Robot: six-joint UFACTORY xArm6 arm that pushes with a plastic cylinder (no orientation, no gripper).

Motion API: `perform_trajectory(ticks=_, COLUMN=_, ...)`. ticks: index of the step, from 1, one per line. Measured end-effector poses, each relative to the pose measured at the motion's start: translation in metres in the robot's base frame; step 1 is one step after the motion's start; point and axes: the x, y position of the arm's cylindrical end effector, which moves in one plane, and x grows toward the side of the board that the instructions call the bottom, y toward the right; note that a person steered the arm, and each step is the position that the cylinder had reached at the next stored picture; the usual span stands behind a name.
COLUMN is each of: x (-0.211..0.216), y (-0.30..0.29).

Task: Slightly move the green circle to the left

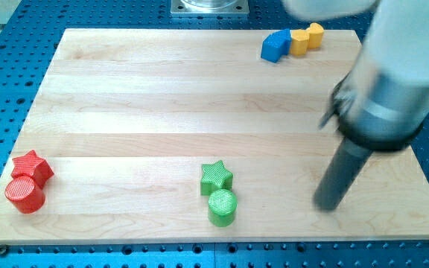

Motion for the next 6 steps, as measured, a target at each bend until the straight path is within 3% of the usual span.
perform_trajectory(ticks=1, x=0.009, y=-0.029)
perform_trajectory(ticks=3, x=-0.018, y=-0.072)
perform_trajectory(ticks=4, x=0.008, y=-0.068)
perform_trajectory(ticks=6, x=0.005, y=-0.118)
